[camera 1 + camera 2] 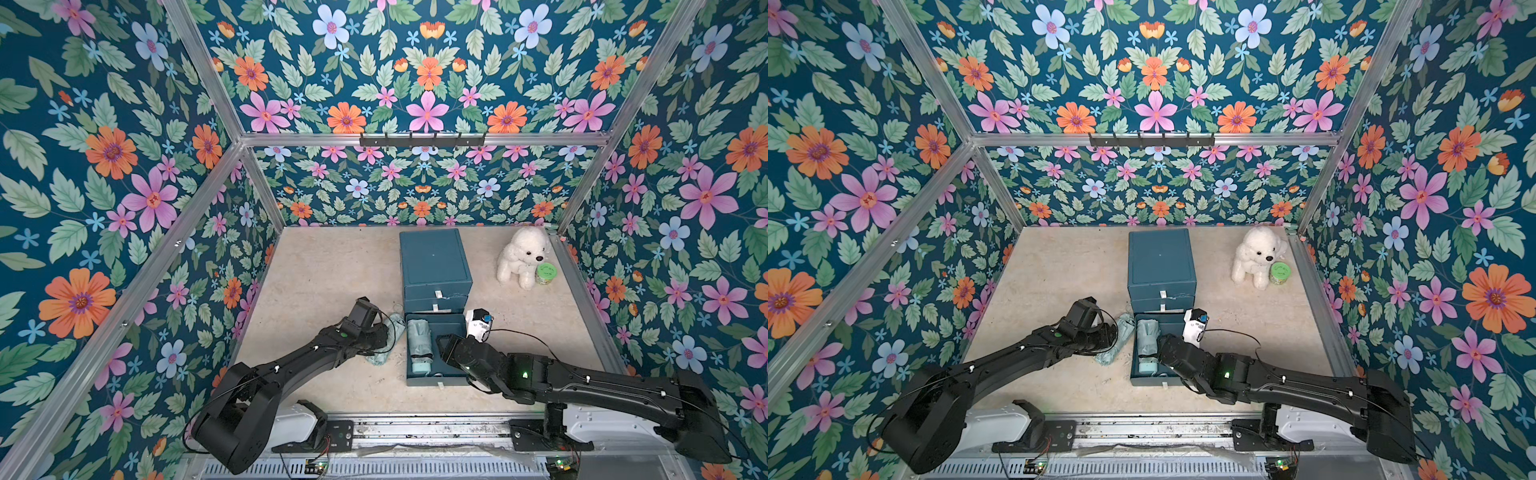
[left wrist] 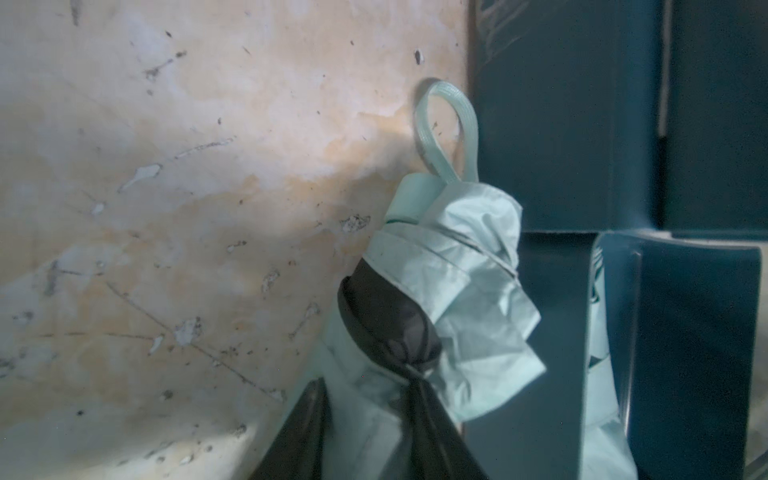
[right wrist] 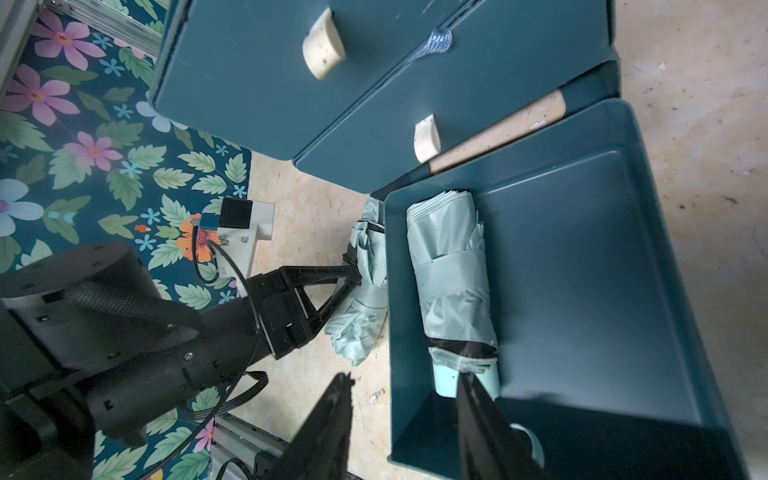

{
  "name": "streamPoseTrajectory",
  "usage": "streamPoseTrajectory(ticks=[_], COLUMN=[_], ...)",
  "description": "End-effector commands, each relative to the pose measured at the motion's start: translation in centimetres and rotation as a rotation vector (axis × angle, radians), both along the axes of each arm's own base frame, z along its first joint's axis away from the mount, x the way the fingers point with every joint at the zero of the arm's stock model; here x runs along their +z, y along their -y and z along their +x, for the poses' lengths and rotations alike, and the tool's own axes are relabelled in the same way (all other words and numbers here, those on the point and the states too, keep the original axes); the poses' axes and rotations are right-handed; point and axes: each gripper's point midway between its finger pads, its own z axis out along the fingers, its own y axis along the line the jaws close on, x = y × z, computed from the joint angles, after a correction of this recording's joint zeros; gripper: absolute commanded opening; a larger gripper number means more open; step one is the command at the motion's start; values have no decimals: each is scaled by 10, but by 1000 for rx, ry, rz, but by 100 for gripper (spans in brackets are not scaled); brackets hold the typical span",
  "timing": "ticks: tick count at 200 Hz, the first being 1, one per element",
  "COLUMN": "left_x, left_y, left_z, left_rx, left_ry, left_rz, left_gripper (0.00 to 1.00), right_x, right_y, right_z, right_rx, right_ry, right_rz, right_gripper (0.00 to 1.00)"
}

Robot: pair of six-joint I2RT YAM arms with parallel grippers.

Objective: Place the umbrella in the drawer by color
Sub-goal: Pick up the umbrella from the center of the board.

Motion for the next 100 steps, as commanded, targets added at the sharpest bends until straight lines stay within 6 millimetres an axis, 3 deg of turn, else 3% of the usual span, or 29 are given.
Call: streamPoseTrajectory(ticks=[1,23,52,77,100], left_x=[-17,-13,12,58,123], left_y=[-22,-33,-40,-40,-33], left_z=[-10,-9,-5,1,3], left_rx=[40,68,85,44,-25], left_ry=[-51,-44,9,114,253], left_rz=[113,166,184,174,121], left_gripper=[19,0,0,0,0], right_x=[5,3,12,33,71], right_y=[-6,-9,-20,-31,-35], right_z=[1,-1,-4,-5,-5], right_rx=[13,25,78,139,206], right_ry=[11,6,32,76,139], right_rz=[13,21,35,37,45], right_gripper=[46,46,46,46,55])
